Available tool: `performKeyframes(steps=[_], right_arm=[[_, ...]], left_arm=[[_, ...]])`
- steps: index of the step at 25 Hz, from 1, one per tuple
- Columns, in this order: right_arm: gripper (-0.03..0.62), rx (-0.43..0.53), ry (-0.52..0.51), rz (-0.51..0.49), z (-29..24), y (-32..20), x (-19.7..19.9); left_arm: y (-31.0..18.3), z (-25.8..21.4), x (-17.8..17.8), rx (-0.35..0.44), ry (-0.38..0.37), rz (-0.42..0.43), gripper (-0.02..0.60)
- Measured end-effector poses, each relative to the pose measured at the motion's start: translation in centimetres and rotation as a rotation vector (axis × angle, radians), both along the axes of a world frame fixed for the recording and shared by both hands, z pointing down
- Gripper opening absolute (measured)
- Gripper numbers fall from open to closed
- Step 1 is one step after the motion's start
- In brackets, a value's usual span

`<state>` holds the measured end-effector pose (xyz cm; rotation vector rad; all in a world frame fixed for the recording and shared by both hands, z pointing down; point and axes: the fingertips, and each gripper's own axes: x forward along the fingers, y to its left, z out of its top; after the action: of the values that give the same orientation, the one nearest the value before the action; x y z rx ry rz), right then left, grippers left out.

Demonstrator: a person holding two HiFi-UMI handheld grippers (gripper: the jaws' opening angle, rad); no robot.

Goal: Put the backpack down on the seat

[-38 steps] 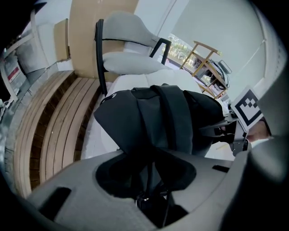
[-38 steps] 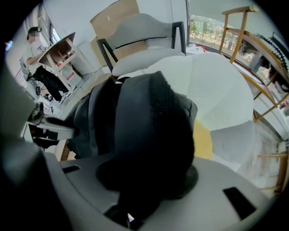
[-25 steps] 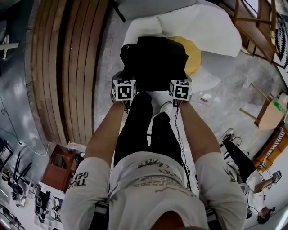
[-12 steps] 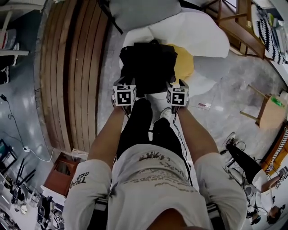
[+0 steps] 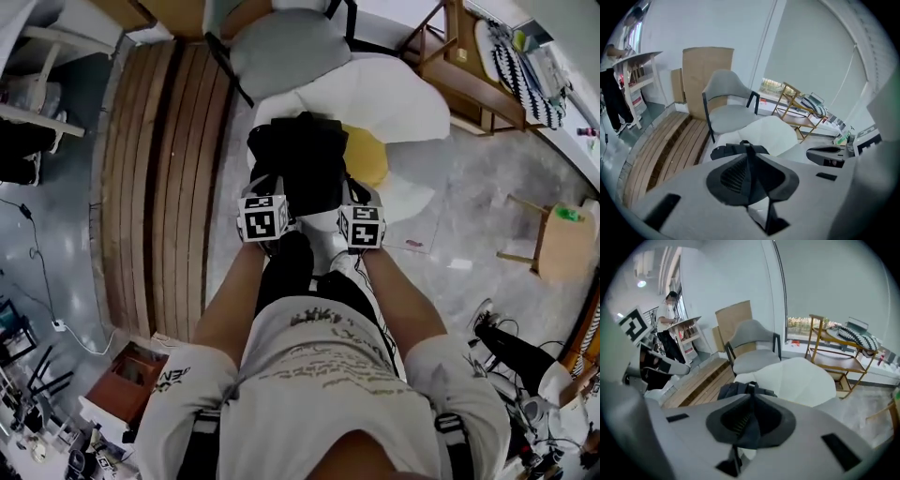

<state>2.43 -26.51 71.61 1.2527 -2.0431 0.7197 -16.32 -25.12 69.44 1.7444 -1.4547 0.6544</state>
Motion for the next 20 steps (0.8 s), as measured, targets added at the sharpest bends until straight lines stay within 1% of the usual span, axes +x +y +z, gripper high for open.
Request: performKeyframes(steps=[2, 5, 7, 10, 13, 18, 20], right_arm=[[0.043, 0.041, -0.020, 0.000, -2.7, 0.0, 0.3], [0.040, 0.098, -0.034, -0.017, -6.9, -0.4, 0.5], [0.038, 0.169, -0.053, -0.036, -10.3, -1.2, 0.4], [0.032, 0.291, -0.083, -0.075, -15.3, -2.9, -0.2], [0.026, 0.380, -0.127, -0.110, -20.0, -2.7, -0.3], [0.026, 0.556, -0.195, -0.106, -27.8, -2.1, 1.0], [0.026, 0.590, -0.220, -0.095, -30.1, -1.8, 1.7]], left_arm=[[0.1, -3.3, 0.9, 0.072, -0.024, 0.001, 0.057], [0.3, -8.1, 2.1, 0.173, -0.066, 0.015, 0.051], [0.2, -11.0, 2.8, 0.235, -0.082, 0.023, 0.046], [-1.1, -14.7, 3.5, 0.331, -0.088, 0.021, 0.040], [-1.3, -18.6, 4.8, 0.414, -0.091, 0.021, 0.032], [-1.6, -25.7, 7.6, 0.554, -0.098, 0.036, 0.028], [-1.4, -28.2, 8.4, 0.612, -0.108, 0.045, 0.026]])
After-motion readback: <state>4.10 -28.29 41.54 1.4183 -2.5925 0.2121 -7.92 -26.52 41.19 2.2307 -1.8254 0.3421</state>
